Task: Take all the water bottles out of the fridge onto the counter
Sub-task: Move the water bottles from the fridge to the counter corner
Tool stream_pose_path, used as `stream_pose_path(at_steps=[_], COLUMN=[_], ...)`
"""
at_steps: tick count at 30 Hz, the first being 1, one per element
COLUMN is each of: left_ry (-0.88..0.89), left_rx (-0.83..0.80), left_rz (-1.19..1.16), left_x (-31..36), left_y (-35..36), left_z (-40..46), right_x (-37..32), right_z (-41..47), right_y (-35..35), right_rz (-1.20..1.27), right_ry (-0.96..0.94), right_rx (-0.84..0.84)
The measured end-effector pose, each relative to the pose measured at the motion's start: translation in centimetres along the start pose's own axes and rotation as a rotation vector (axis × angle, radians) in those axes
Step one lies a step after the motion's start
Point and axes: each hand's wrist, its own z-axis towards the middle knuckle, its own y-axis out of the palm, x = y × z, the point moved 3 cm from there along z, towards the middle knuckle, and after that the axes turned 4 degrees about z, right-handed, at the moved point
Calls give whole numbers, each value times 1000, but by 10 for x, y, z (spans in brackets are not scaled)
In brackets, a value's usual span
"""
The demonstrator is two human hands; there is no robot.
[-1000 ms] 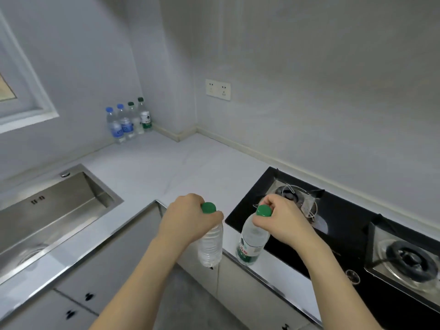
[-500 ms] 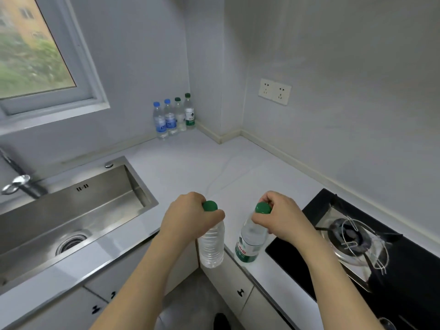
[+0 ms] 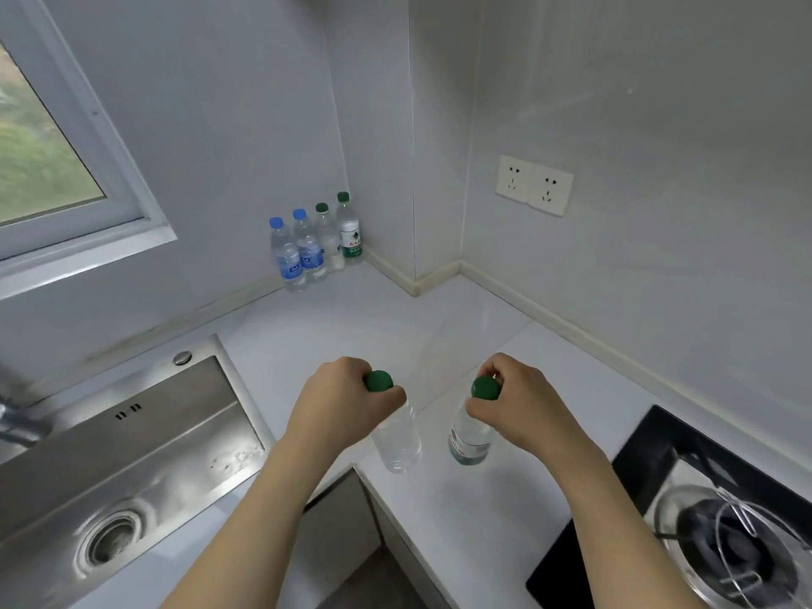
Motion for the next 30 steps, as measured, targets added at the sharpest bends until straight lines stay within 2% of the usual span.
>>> stream_pose_path(at_steps=[5,14,24,30], left_ry=[-40,-42,-116,-120], left_rx=[-17,0,84,132], left_rz=[-48,27,49,52], left_x=[-17,-77,-186,-225], left_y=[-7,-44,-114,-137], left_z=[45,142,247,291], right_x=[-15,-77,-191,-240], right_z=[43,139,268,327], right_y=[14,78,165,203], right_rz=[1,-14,-125,-252], right_ry=[9,-17,-142,-247], right_rx=[-40,-101,-195,-262])
